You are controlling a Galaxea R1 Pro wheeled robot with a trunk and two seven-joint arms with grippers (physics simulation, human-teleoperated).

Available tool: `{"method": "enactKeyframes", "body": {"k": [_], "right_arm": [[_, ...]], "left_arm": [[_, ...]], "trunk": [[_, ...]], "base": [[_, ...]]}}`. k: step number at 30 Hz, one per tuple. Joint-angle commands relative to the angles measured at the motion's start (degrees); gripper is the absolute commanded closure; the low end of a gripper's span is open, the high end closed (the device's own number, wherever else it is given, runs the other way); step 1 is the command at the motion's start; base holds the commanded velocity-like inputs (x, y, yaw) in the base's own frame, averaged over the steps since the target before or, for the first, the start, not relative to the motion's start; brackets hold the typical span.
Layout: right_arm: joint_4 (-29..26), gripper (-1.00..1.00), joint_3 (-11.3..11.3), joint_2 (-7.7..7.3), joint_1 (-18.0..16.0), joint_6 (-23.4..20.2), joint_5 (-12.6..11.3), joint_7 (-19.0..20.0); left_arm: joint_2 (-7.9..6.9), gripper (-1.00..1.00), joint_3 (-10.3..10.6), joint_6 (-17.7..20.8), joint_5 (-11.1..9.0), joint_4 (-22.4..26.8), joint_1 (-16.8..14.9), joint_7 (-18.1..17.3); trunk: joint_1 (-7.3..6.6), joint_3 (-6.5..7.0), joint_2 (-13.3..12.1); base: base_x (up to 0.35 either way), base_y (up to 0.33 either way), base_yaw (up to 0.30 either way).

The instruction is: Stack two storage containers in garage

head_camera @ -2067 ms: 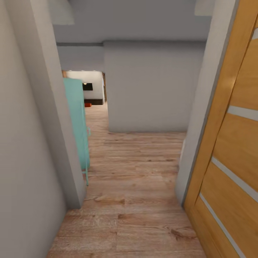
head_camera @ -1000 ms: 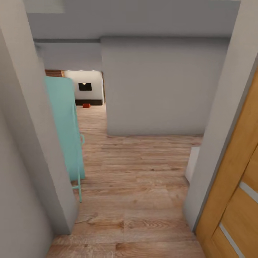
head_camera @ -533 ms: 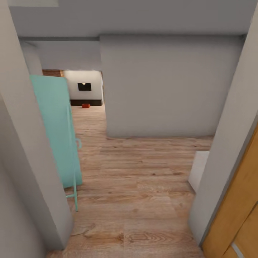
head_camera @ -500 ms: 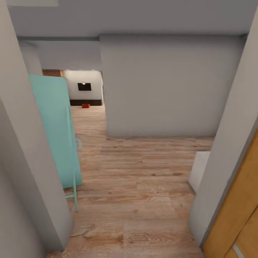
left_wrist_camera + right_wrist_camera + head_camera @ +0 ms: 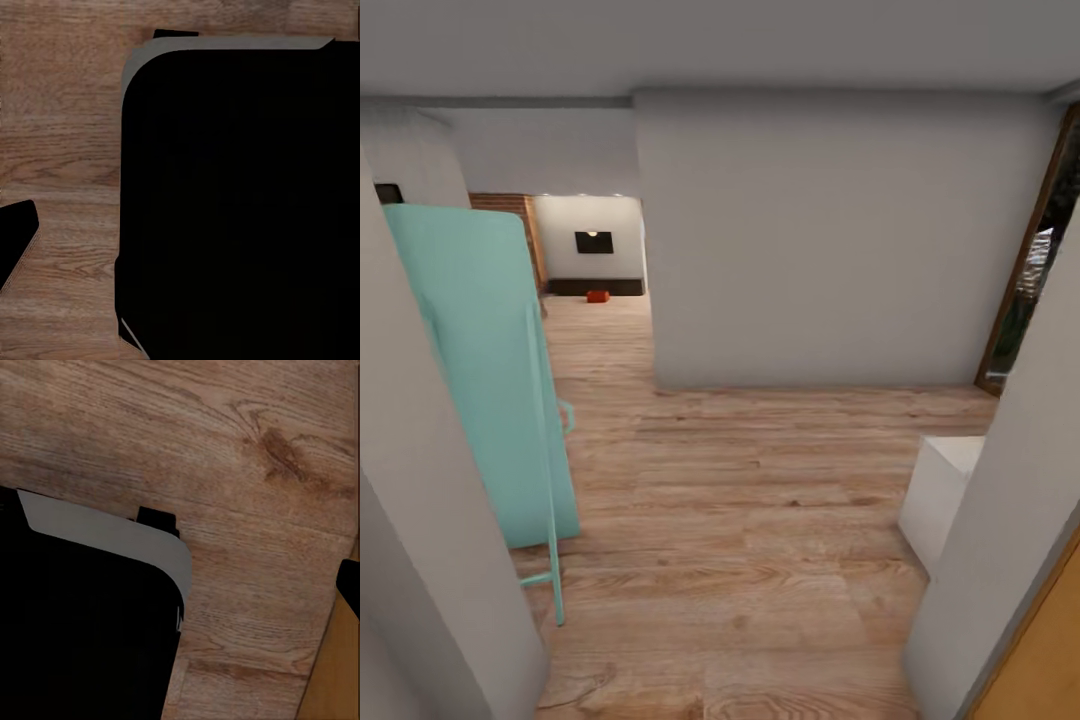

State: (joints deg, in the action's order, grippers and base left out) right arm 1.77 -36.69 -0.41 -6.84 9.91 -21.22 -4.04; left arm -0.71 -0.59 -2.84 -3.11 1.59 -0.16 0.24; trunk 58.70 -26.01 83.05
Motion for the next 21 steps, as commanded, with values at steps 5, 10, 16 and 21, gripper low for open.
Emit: {"method": "enactKeyframes", "body": {"k": [5, 10, 16, 21], "right_arm": [[0.16, -1.00, -0.48, 0.03, -0.02, 0.34, -3.59, 0.00], [0.13, -1.00, -0.47, -0.07, -0.02, 0.34, -9.22, 0.00], [0.15, -1.00, -0.48, -0.27, -0.02, 0.39, -9.93, 0.00], [0.12, -1.00, -0.48, -0.31, 0.42, 0.53, -9.88, 0.00]], "left_arm": [[0.00, -1.00, -0.02, -0.14, -0.32, 0.00, -0.02, 0.02], [0.03, -1.00, -0.02, -0.11, -0.32, 0.00, -0.02, 0.02], [0.00, -1.00, -0.02, -0.14, -0.33, -0.01, -0.02, 0.02], [0.00, -1.00, -0.02, -0.14, -0.32, -0.01, -0.02, 0.02]], "trunk": [[0.03, -0.06, 0.02], [0.03, -0.06, 0.02], [0.03, -0.06, 0.02], [0.03, -0.06, 0.02]], "base": [[0.322, 0.000, 0.000], [0.322, 0.000, 0.000], [0.322, 0.000, 0.000], [0.322, 0.000, 0.000]]}}
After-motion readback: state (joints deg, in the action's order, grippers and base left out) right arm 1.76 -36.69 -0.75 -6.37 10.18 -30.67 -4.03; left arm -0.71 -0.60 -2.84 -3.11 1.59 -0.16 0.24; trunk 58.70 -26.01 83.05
